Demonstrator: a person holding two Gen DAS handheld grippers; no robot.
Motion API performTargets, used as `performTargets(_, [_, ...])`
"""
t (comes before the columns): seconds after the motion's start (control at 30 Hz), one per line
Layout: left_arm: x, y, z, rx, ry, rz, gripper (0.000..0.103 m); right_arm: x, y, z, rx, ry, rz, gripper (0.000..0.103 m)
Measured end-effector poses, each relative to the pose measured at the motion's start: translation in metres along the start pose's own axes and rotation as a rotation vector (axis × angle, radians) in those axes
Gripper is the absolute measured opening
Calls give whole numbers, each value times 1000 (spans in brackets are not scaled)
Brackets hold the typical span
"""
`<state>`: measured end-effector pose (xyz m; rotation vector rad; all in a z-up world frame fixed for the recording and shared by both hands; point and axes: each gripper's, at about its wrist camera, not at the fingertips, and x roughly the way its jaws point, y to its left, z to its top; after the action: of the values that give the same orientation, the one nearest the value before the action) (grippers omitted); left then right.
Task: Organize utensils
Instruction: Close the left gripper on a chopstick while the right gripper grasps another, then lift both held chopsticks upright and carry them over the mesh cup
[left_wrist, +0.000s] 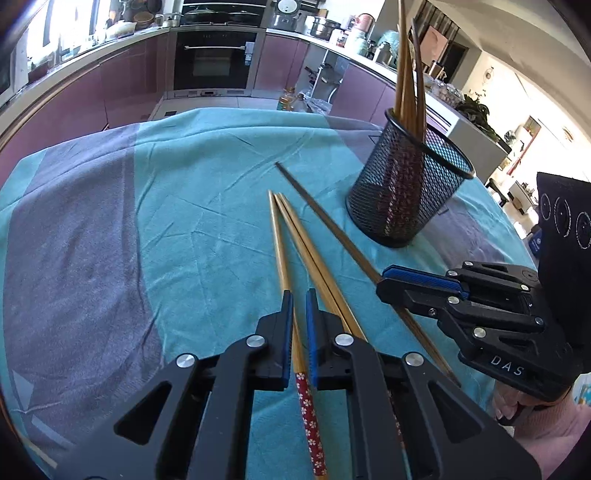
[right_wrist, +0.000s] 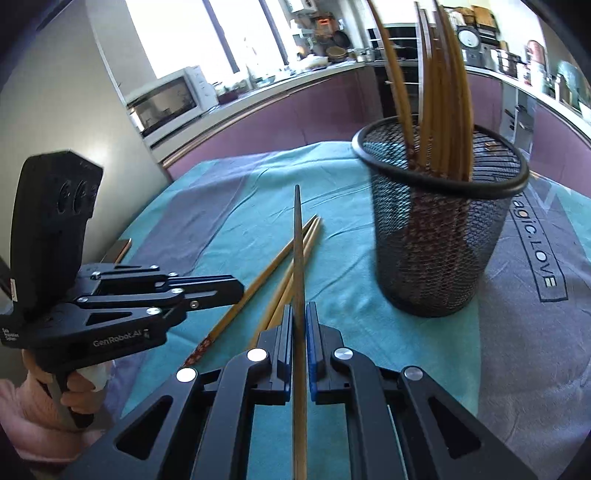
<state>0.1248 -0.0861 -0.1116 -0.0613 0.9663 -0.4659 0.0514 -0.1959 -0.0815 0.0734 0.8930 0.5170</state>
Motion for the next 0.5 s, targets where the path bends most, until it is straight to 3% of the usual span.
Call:
performTargets(0.2, [2, -5, -4, 22, 6, 17, 8, 12, 2, -2, -10, 51, -3, 6])
performTargets(0.27, [2, -6, -4, 32, 7, 25, 15, 13, 3, -1, -18, 58, -13, 6])
performTargets(0.5, [19, -7, 8, 78, 41, 63, 17, 22, 9, 4, -39, 70, -31, 8])
